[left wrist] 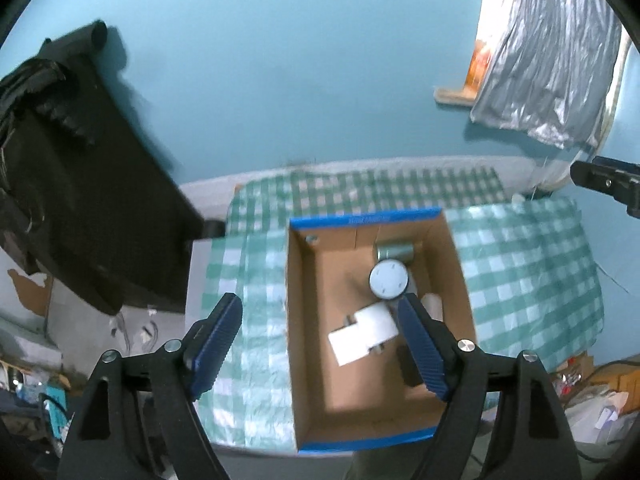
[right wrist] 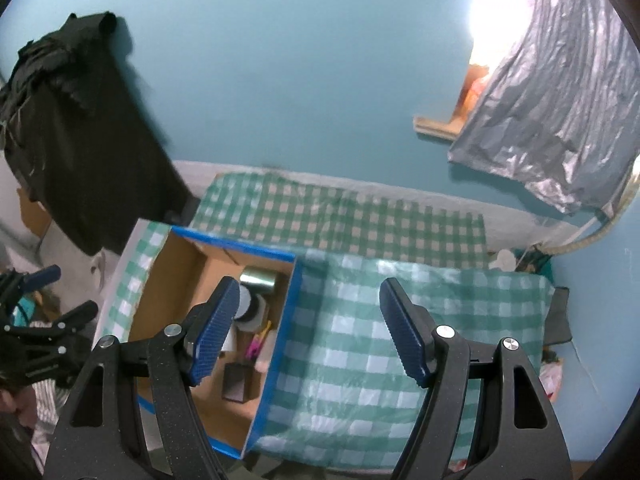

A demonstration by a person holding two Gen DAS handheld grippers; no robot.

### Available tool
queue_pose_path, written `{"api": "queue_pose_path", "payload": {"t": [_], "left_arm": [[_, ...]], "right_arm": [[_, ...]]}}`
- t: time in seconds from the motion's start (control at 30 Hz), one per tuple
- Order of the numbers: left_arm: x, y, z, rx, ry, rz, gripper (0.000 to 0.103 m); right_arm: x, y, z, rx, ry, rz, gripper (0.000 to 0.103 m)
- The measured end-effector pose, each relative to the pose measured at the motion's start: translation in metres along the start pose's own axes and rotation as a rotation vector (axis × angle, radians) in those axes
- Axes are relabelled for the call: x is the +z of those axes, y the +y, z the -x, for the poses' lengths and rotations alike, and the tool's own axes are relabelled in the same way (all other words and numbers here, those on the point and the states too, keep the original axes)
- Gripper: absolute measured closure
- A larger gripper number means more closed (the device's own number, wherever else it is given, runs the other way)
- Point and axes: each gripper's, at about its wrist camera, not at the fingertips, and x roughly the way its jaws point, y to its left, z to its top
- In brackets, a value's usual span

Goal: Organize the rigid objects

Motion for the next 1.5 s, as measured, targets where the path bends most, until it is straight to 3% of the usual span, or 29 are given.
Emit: {"api": "queue_pose_path", "payload": {"t": [0.3,0.57,1.5], "left_arm": [[0.009,-0.017,0.027,0.008,-0.11,-0.045,0.014],[0.016,-0.025,0.043,0.008,-0.152,-0.059,0.013],[0.027,-0.022,0.054,0.005,-0.136,0.0,0.013]], "right_arm": [[-0.002,-0.013,0.036,-0.041,-0.113,-0.05,0.031],[-0.005,-0.026,0.046,-0.062,-0.136,-0.101,0.031],[-0.006,-0.032,0.059,-0.092,-0.157,-0.119,0.031]]}}
